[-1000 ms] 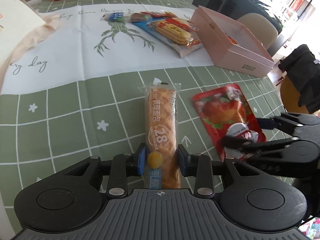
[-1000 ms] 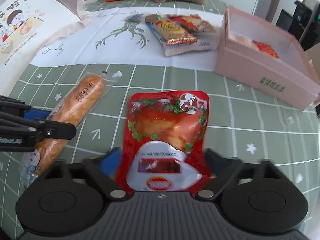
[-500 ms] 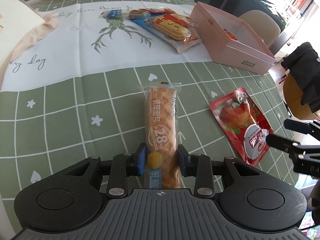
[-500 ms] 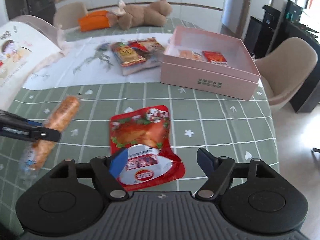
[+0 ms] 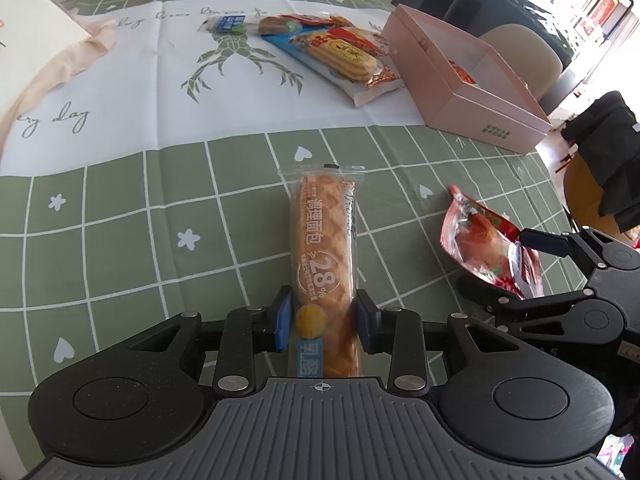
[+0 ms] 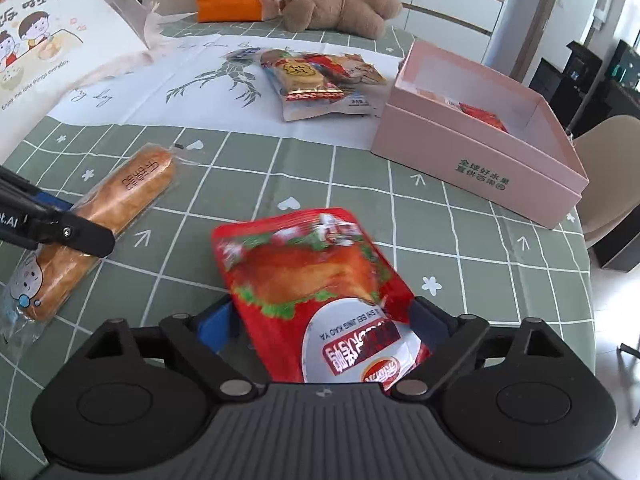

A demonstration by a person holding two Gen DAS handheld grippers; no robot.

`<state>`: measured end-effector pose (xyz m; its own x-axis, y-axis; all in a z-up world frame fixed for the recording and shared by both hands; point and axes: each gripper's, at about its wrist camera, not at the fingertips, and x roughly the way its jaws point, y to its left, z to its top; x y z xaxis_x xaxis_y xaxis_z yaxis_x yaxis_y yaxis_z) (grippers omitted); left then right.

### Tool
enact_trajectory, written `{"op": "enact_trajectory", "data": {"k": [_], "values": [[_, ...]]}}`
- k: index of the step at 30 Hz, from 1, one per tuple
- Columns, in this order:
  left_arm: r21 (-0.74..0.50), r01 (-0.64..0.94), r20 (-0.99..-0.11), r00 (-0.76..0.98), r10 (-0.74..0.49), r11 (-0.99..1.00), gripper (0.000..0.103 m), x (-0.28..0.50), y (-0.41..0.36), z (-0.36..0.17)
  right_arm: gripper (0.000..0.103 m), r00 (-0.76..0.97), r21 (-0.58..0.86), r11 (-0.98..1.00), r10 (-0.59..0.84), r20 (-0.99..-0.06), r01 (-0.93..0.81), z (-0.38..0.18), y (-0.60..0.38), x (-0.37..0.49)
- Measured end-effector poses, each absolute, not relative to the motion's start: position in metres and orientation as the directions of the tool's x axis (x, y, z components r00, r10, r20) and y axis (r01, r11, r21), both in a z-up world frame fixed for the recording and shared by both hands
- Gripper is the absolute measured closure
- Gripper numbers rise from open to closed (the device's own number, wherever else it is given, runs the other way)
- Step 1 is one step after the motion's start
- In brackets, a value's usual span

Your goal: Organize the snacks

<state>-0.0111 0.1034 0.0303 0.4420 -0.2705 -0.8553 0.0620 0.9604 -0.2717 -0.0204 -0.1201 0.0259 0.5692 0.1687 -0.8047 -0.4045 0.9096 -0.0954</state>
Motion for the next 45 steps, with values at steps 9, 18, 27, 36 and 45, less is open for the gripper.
{"op": "enact_trajectory", "data": {"k": [9,18,27,36,45], "values": [[-0.282,0.05,-0.854,0.441,-0.275,0.958,0.066,-0.011,0.105,0.03,0.011,0.558,-0.068,0.904,0.199,-0.806,-0.421,0.037,-0.131,-0.017],[-0.303,0.038,-0.848,0.446,-0.287,0.952,0.066,-0.011,0.109,0.03,0.011,0.528,0.073,0.908,0.303,-0.794,-0.412,0.056,-0.173,-0.013],[-0.313,0.032,-0.845,0.447,-0.294,0.949,0.067,-0.011,0.11,0.029,0.011,0.438,0.167,0.892,0.361,-0.823,-0.421,0.044,-0.169,0.007],[-0.312,0.026,-0.844,0.451,-0.29,0.95,0.067,-0.011,0.109,0.03,0.009,0.436,0.024,0.859,0.283,-0.854,-0.511,0.03,-0.131,-0.01],[-0.316,0.026,-0.841,0.454,-0.292,0.949,0.067,-0.013,0.11,0.029,0.009,0.43,0.024,0.856,0.282,-0.858,-0.516,0.026,-0.122,-0.008]]}}
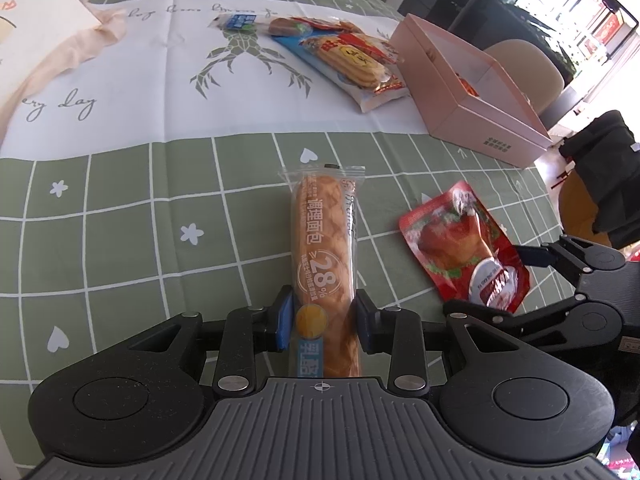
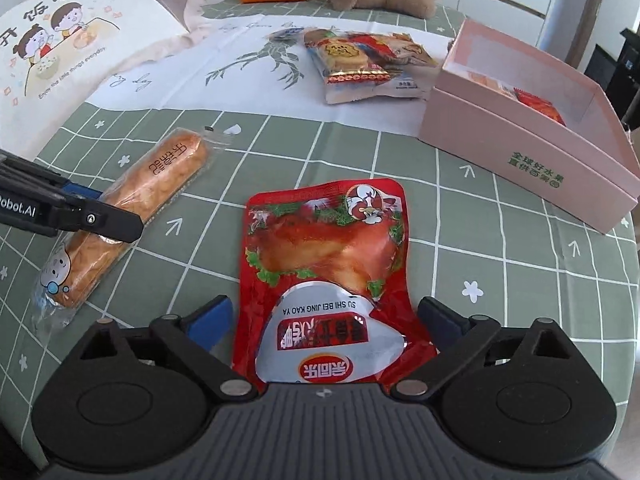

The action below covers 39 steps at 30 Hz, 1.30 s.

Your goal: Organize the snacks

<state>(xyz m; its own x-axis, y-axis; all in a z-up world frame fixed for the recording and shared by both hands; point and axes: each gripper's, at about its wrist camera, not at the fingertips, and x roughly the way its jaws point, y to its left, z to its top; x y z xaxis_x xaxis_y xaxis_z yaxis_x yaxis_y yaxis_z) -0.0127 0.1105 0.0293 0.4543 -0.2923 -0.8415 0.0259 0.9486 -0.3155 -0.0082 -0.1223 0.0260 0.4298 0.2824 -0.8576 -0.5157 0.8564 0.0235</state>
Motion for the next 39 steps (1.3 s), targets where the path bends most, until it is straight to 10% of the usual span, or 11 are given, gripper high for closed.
{"op": "enact_trajectory", "data": {"k": [16,24,39], "values": [[-0.306,0.033,-0.843,0.455,-0.287,0.951,0.067,-0.013,0.109,0.03,0.06,0.433,0.054,0.876,0.289,-0.854,-0.479,0.047,-0.126,-0.02],[-0.285,0.045,-0.847,0.456,-0.274,0.957,0.067,-0.013,0.106,0.03,0.024,0.447,0.098,0.895,0.309,-0.84,-0.435,0.044,-0.125,-0.014],[-0.286,0.046,-0.845,0.458,-0.274,0.957,0.067,-0.014,0.106,0.03,0.017,0.463,0.023,0.874,0.28,-0.841,-0.486,0.026,-0.108,-0.016]]}}
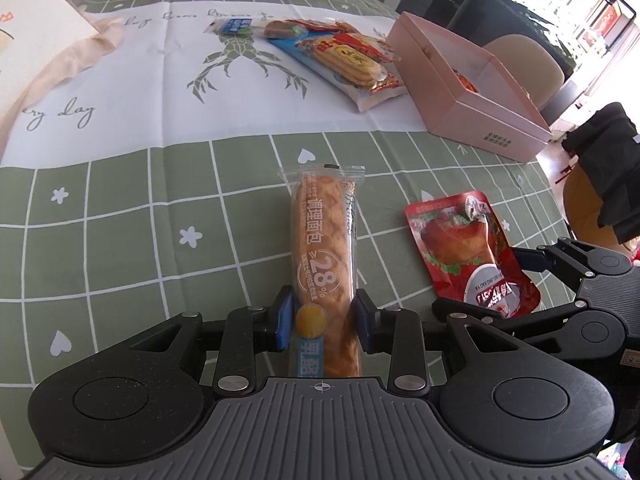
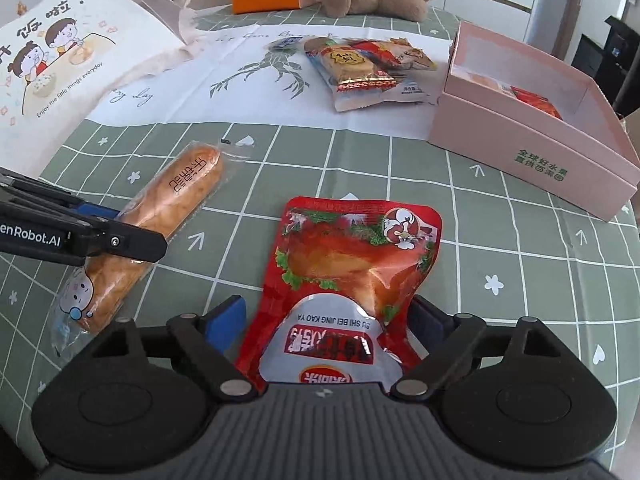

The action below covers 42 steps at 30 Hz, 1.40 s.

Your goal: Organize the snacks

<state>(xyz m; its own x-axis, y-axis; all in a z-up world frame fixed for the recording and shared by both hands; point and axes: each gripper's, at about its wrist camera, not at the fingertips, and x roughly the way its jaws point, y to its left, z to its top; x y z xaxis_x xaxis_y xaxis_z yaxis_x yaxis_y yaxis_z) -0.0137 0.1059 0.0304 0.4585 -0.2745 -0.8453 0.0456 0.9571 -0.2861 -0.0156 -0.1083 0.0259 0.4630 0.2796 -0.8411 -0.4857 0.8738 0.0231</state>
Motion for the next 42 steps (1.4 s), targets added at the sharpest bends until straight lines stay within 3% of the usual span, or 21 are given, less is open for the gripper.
{"op": "enact_trajectory", "data": {"k": [5,9,10,14,16,18,22,28,32,36,38,42], "values": [[-0.286,0.046,-0.845,0.459,-0.275,0.957,0.067,-0.014,0.106,0.03,0.037,0.439,0.098,0.887,0.317,-0.841,-0.452,0.037,-0.116,-0.015],[-0.282,0.045,-0.846,0.459,-0.27,0.958,0.067,-0.013,0.105,0.031,0.067,0.444,0.121,0.894,0.327,-0.834,-0.432,0.051,-0.125,-0.016],[-0.281,0.045,-0.846,0.459,-0.27,0.959,0.067,-0.013,0.105,0.031,0.067,0.447,0.111,0.894,0.321,-0.835,-0.434,0.053,-0.126,-0.017],[-0.281,0.046,-0.846,0.46,-0.27,0.959,0.067,-0.013,0.105,0.03,0.061,0.473,0.053,0.903,0.272,-0.838,-0.426,0.051,-0.125,-0.021],[-0.281,0.046,-0.845,0.461,-0.27,0.959,0.067,-0.014,0.105,0.031,0.042,0.498,0.035,0.911,0.256,-0.829,-0.41,0.051,-0.125,-0.022],[-0.279,0.048,-0.845,0.463,-0.269,0.959,0.067,-0.013,0.105,0.03,0.031,0.527,0.015,0.907,0.258,-0.809,-0.421,0.053,-0.121,-0.027],[-0.28,0.05,-0.843,0.464,-0.27,0.959,0.067,-0.014,0.105,0.03,0.023,0.549,-0.055,0.889,0.231,-0.803,-0.454,0.048,-0.103,-0.031],[-0.284,0.051,-0.842,0.465,-0.275,0.957,0.067,-0.015,0.106,0.03,0.02,0.502,-0.055,0.905,0.182,-0.846,-0.422,0.035,-0.106,-0.022],[-0.296,0.047,-0.839,0.465,-0.283,0.954,0.067,-0.016,0.108,0.03,0.02,0.364,0.164,0.913,0.307,-0.879,-0.374,0.044,-0.127,-0.02],[-0.325,0.031,-0.839,0.453,-0.303,0.945,0.068,-0.014,0.115,0.029,0.02,0.256,0.372,0.836,0.493,-0.831,-0.402,0.058,-0.129,-0.028],[-0.316,0.02,-0.843,0.454,-0.29,0.949,0.068,-0.014,0.118,0.03,0.02,0.273,0.35,0.812,0.509,-0.816,-0.466,0.068,-0.123,-0.035],[-0.292,0.015,-0.85,0.454,-0.267,0.956,0.068,-0.015,0.121,0.031,0.02,0.357,0.154,0.804,0.415,-0.837,-0.574,0.08,-0.113,-0.039]]}}
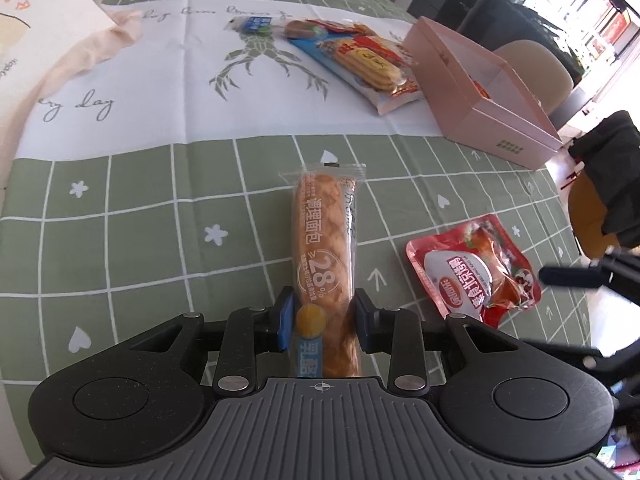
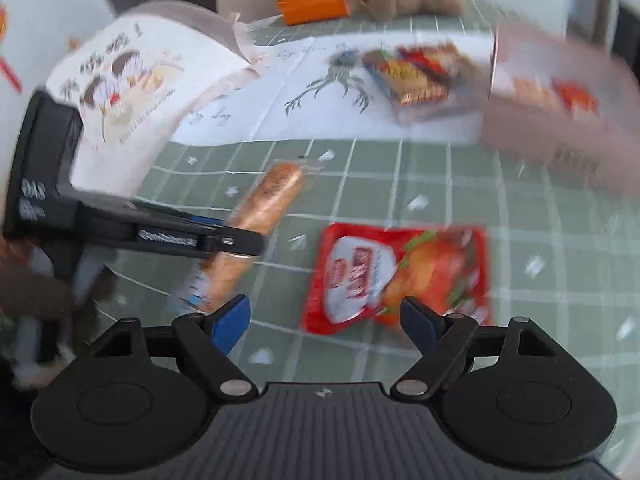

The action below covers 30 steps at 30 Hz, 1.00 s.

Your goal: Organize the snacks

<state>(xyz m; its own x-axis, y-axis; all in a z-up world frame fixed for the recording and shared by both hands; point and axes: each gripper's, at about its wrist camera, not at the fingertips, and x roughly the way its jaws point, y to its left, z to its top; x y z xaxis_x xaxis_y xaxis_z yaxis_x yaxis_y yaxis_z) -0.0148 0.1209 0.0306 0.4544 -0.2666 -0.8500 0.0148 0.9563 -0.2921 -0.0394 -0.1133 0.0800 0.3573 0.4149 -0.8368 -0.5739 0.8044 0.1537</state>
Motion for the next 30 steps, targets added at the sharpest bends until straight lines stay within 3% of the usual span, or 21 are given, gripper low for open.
{"op": "enact_trajectory", "data": {"k": [5,9,15,23,27,30], "values": [[-0.301,0.009,-0.847,0.457,-0.272,0.954,0.068,-0.016,0.123,0.03,0.02,0.459,-0.165,0.687,0.269,-0.847,-0.707,0.067,-0.103,-0.041],[-0.306,0.005,-0.847,0.456,-0.274,0.952,0.068,-0.016,0.124,0.03,0.019,0.502,-0.269,0.631,0.222,-0.836,-0.727,0.048,-0.088,-0.025],[-0.3,0.0,-0.849,0.457,-0.267,0.954,0.068,-0.016,0.123,0.03,0.017,0.417,-0.108,0.688,0.301,-0.857,-0.718,0.034,-0.082,0.017],[-0.31,-0.014,-0.846,0.46,-0.269,0.951,0.068,-0.017,0.125,0.03,0.017,0.365,0.194,0.829,0.425,-0.828,-0.524,0.032,-0.132,0.031],[-0.305,-0.015,-0.847,0.461,-0.265,0.952,0.067,-0.016,0.124,0.03,0.014,0.388,0.191,0.838,0.424,-0.818,-0.512,0.029,-0.137,0.023],[-0.303,-0.014,-0.848,0.461,-0.262,0.953,0.067,-0.016,0.123,0.03,0.004,0.405,0.169,0.84,0.413,-0.816,-0.516,0.024,-0.127,0.02]]}}
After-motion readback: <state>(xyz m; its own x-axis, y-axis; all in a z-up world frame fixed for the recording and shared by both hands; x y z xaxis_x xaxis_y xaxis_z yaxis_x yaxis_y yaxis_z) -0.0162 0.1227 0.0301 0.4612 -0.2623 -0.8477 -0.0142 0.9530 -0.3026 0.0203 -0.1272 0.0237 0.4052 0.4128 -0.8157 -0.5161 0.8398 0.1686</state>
